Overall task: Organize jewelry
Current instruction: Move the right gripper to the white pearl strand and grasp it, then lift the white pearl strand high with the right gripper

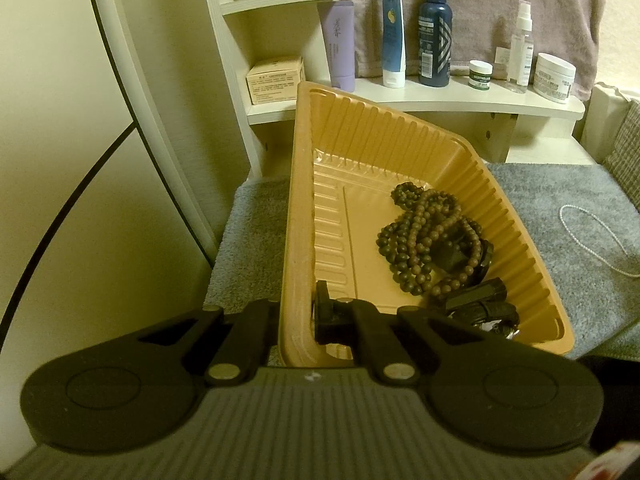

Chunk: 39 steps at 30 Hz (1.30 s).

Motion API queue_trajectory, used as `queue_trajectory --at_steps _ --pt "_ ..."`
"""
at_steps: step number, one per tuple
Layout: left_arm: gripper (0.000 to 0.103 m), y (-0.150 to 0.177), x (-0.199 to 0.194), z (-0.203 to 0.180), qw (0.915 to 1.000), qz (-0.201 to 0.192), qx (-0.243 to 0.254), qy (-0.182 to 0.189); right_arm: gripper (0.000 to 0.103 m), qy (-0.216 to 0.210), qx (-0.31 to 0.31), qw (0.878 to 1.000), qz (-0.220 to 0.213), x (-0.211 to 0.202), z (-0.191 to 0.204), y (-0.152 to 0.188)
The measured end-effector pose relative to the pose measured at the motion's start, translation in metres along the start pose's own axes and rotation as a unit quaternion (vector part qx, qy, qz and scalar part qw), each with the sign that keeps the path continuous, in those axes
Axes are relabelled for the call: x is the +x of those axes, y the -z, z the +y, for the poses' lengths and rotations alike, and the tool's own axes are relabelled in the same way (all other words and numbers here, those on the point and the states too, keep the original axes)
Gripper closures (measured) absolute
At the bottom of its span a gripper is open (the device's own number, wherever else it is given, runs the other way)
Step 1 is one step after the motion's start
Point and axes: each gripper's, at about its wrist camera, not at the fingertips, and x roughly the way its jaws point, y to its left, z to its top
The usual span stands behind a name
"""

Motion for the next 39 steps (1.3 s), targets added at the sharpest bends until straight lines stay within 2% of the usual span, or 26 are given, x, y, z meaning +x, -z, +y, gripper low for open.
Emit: queue_trajectory --at_steps 1,9,10,11,12,18,26,39 --pt "0.1 0.0 0.0 0.0 1.0 0.0 0.0 0.0 0.075 -0.001 0.008 1.0 0.001 0.002 -0.001 0.0" --pt "0.1 0.001 0.002 0.0 1.0 0.002 0.001 -0.002 0.083 0.025 0.035 0.999 -0.008 0.016 -0.002 -0.002" --pt "0.1 0.001 0.002 0.0 1.0 0.002 0.0 -0.002 0.088 0.03 0.034 0.999 -0.009 0.016 -0.001 -0.001" --pt "0.1 0.001 0.002 0.0 1.0 0.001 0.0 -0.002 0.098 0.035 0.032 0.999 -0.008 0.016 -0.001 -0.001" --pt "0.1 0.001 0.003 -0.001 1.0 0.001 0.0 -0.002 0.101 0.036 0.027 0.999 -0.007 0.016 -0.001 -0.001" --pt "0.1 0.001 0.003 0.0 1.0 0.001 0.0 -0.002 0.101 0.035 -0.01 0.999 -0.021 0.007 0.006 -0.004" --pt "0.1 0.001 0.003 -0.001 1.0 0.002 0.0 -0.003 0.101 0.009 -0.076 0.993 -0.093 -0.036 0.029 -0.04" --pt "0.1 0.001 0.004 -0.001 1.0 0.001 0.0 -0.002 0.101 -0.053 -0.158 0.968 -0.188 -0.097 0.072 -0.116"
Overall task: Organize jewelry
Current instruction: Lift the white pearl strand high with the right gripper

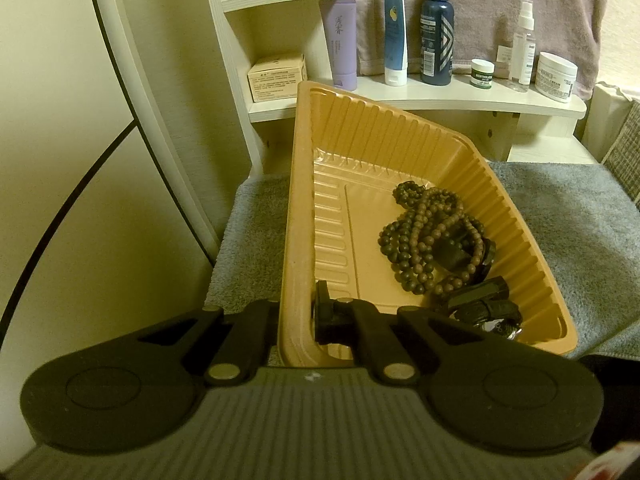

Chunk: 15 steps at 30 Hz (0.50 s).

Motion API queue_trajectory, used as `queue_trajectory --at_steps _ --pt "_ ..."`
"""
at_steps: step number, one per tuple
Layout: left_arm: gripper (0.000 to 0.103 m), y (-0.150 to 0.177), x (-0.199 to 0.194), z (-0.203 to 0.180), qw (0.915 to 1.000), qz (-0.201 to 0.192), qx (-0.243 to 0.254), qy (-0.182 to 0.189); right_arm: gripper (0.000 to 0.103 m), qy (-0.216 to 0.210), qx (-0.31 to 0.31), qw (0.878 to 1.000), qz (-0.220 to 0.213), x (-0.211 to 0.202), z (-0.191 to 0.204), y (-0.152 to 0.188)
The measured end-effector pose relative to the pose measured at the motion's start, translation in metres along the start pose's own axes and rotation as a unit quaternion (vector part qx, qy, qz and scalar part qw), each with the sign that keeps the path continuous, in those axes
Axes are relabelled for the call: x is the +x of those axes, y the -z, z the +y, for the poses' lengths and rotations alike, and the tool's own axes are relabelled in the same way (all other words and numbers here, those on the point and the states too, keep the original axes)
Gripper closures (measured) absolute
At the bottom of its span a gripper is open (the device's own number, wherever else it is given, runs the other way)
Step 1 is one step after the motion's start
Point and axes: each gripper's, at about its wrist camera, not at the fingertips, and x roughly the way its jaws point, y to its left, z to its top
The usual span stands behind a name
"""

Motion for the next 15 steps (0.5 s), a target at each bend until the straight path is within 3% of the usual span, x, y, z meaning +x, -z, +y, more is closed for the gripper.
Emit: queue_trajectory --at_steps 15 --pt "0.1 -0.001 -0.001 -0.001 1.0 -0.001 -0.001 0.001 0.101 -0.139 -0.076 0.986 -0.047 0.003 0.068 -0.071"
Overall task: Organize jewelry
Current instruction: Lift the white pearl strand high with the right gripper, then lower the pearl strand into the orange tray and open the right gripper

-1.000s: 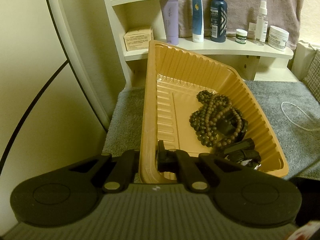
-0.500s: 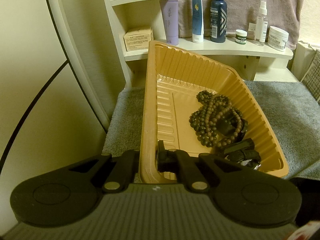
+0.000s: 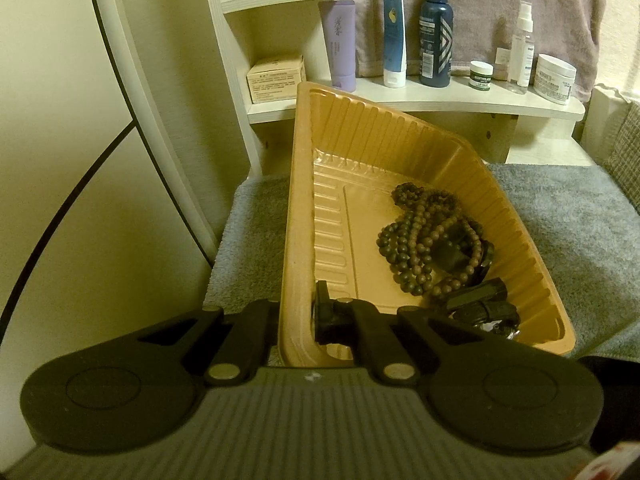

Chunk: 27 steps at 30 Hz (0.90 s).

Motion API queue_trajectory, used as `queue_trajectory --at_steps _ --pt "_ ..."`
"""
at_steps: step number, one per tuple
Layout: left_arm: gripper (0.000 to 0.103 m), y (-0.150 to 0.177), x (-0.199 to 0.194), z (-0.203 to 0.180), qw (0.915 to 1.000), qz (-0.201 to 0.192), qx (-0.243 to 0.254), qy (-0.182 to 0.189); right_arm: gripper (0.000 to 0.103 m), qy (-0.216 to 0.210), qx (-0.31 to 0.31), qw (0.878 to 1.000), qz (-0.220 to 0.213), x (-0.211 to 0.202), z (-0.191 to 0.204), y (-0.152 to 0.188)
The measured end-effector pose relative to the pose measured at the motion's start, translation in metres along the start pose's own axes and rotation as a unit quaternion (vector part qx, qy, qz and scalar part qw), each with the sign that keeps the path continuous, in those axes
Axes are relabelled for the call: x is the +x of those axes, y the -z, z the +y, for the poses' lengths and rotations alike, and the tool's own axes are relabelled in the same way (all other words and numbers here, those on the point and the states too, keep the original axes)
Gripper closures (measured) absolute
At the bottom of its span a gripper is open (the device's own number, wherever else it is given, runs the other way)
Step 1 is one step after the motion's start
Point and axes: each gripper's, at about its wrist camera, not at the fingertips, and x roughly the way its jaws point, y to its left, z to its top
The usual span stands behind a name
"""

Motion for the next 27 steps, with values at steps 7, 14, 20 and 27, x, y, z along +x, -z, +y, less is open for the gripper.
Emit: queue_trajectory --at_steps 7,14,20,27 --pt "0.1 0.0 -0.001 0.0 1.0 0.0 0.0 0.001 0.101 -0.067 -0.023 0.997 -0.001 0.028 0.04 -0.018" --pt "0.1 0.0 -0.002 0.001 1.0 0.0 -0.001 0.002 0.101 -0.114 -0.041 0.993 0.007 0.046 0.069 -0.027" --pt "0.1 0.0 -0.002 0.001 1.0 0.0 -0.001 0.002 0.101 -0.139 -0.043 0.989 0.033 0.067 0.079 -0.024" --pt "0.1 0.0 -0.002 0.002 1.0 0.0 -0.003 0.003 0.101 -0.153 -0.027 0.985 0.076 0.095 0.08 -0.013"
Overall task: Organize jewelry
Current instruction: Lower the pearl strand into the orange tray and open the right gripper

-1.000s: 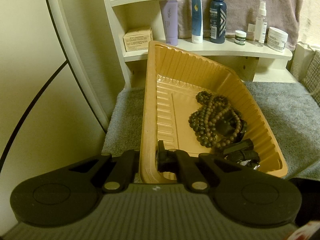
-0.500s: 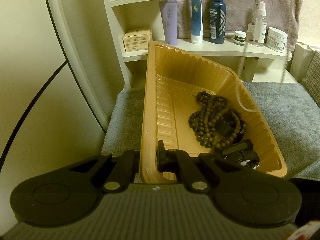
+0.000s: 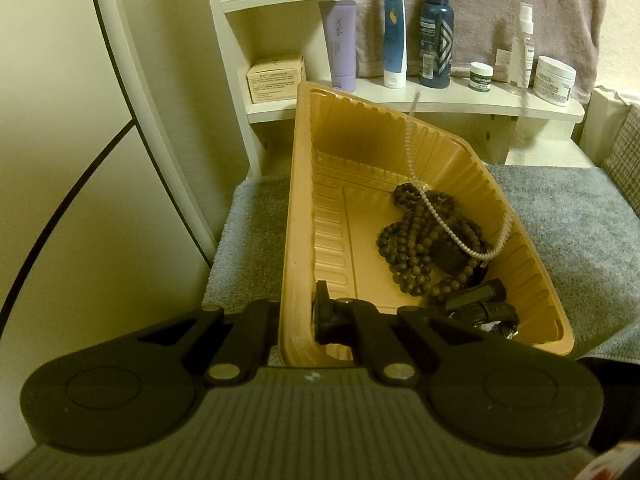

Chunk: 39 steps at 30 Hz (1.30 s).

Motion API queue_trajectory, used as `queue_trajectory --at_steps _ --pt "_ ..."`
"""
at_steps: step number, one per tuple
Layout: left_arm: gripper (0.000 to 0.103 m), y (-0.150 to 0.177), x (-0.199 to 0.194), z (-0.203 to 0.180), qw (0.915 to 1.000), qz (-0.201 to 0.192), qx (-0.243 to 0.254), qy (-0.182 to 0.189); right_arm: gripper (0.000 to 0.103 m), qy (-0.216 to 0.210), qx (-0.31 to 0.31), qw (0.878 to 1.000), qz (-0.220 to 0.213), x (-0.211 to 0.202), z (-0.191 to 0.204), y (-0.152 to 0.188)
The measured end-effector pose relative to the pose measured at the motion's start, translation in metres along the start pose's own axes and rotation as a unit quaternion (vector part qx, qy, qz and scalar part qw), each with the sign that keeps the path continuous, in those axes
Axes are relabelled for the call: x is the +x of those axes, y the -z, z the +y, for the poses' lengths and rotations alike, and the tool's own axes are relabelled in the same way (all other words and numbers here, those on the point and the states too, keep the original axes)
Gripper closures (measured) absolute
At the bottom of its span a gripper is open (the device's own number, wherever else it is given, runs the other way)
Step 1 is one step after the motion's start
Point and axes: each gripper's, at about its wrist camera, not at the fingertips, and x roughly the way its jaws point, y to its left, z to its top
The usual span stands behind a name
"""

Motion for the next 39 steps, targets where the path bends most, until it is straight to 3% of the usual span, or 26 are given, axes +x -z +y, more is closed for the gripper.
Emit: queue_trajectory --at_steps 7,14,31,39 --pt "0.1 0.0 0.001 0.0 1.0 0.0 -0.001 0.0 0.101 -0.04 0.01 0.999 0.029 0.021 0.001 0.005" --pt "0.1 0.001 0.002 0.002 1.0 0.001 -0.004 0.002 0.101 -0.067 0.033 0.997 0.028 0.039 0.0 0.003" --pt "0.1 0.002 0.003 0.002 1.0 0.002 -0.005 0.001 0.101 -0.019 0.057 0.994 0.087 0.077 -0.016 0.029" --pt "0.1 0.002 0.003 0.002 1.0 0.003 -0.005 0.002 0.101 -0.016 0.061 0.994 0.091 0.078 -0.018 0.035"
